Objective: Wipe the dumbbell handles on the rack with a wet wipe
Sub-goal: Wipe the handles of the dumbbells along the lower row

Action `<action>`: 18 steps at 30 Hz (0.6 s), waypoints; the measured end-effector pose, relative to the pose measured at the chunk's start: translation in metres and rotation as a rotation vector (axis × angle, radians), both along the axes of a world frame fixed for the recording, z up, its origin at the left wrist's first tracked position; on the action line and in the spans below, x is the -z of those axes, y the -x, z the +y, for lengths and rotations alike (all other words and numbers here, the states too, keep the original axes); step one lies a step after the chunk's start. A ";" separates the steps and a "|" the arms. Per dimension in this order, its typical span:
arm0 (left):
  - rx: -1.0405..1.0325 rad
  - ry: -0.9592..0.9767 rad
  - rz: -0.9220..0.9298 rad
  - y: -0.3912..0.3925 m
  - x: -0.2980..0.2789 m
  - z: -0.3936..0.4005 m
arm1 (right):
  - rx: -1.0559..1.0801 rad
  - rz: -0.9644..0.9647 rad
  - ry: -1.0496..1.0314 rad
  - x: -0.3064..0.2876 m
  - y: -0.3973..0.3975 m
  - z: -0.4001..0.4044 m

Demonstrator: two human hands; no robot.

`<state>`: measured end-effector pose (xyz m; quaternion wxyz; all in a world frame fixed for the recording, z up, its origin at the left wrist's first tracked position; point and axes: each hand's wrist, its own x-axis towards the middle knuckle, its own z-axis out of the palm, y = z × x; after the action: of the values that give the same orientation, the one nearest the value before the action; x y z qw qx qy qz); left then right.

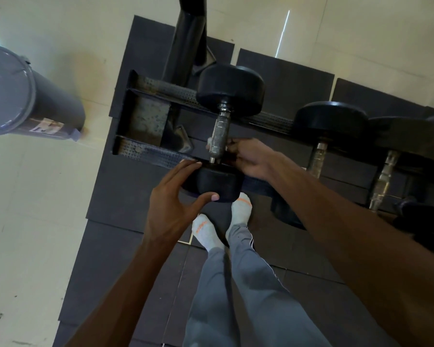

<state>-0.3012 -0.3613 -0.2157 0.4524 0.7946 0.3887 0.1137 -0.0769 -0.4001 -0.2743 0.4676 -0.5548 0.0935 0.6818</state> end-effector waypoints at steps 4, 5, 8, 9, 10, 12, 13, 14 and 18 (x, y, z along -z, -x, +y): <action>-0.002 -0.008 -0.004 -0.001 0.001 -0.002 | -0.332 -0.123 -0.015 0.002 -0.010 -0.019; -0.001 -0.011 -0.002 -0.002 0.001 -0.002 | -0.377 -0.186 0.003 0.003 -0.012 -0.016; 0.010 -0.002 -0.002 -0.001 0.001 -0.001 | -0.445 -0.286 0.054 0.008 -0.005 -0.009; 0.013 -0.002 0.000 -0.001 0.000 0.000 | -0.453 -0.313 0.067 0.010 0.000 -0.009; 0.016 -0.005 0.003 -0.001 0.000 0.001 | -0.456 -0.336 0.068 0.011 0.004 -0.011; 0.025 -0.016 0.006 0.000 0.000 0.002 | -0.477 -0.390 0.055 0.007 0.004 -0.018; 0.030 -0.022 0.007 0.000 0.000 0.002 | -0.495 -0.418 0.047 0.004 0.001 -0.020; 0.032 -0.024 0.009 0.000 0.000 0.002 | -0.506 -0.443 0.043 0.001 -0.002 -0.021; 0.032 -0.025 0.002 0.000 0.003 0.001 | -0.453 -0.445 0.070 0.002 0.004 -0.011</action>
<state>-0.3008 -0.3601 -0.2184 0.4439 0.8064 0.3748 0.1105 -0.0804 -0.4106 -0.2765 0.2932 -0.7128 -0.1137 0.6269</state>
